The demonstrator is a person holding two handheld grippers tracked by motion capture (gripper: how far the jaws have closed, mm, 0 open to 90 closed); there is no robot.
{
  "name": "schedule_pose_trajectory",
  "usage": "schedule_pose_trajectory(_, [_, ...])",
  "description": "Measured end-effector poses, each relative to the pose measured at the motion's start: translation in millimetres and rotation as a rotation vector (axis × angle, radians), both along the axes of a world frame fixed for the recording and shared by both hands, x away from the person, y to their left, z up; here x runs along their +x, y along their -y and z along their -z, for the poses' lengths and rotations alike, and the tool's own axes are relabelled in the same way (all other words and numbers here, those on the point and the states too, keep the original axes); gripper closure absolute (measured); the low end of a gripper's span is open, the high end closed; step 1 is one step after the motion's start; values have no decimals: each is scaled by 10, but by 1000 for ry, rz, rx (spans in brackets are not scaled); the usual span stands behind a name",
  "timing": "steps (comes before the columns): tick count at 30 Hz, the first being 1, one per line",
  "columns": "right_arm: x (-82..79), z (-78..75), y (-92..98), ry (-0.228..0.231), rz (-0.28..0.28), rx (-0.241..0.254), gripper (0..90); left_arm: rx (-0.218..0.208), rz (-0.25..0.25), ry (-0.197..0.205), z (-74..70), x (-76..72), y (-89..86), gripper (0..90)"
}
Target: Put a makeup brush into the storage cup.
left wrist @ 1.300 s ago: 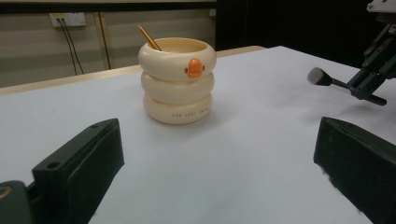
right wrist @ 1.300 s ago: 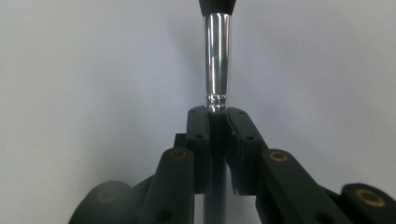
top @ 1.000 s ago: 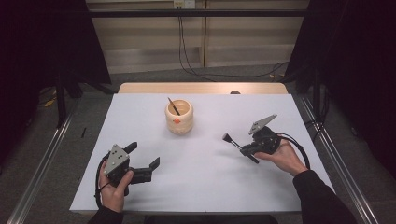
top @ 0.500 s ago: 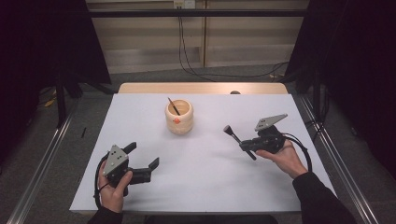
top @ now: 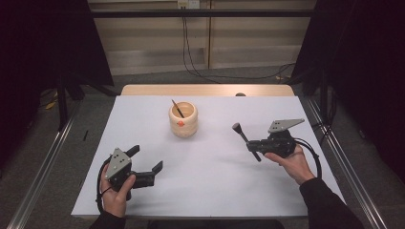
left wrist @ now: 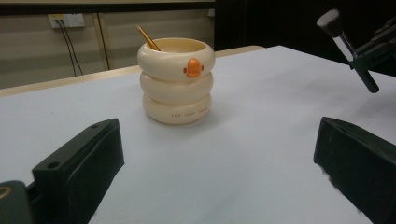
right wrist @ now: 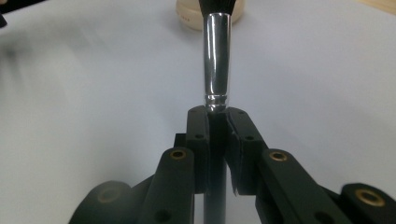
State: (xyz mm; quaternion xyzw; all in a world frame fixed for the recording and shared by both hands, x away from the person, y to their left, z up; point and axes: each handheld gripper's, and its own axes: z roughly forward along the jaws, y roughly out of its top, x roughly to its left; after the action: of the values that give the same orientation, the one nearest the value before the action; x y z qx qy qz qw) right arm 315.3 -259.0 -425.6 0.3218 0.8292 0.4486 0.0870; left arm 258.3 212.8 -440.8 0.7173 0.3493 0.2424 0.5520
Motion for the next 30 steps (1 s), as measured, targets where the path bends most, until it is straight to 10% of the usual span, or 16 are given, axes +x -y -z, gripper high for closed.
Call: schedule_pose_trajectory(30, [-127, -55, 63, 166, 2, 254, 803, -16, 3, 10, -13, -11, -18, 14])
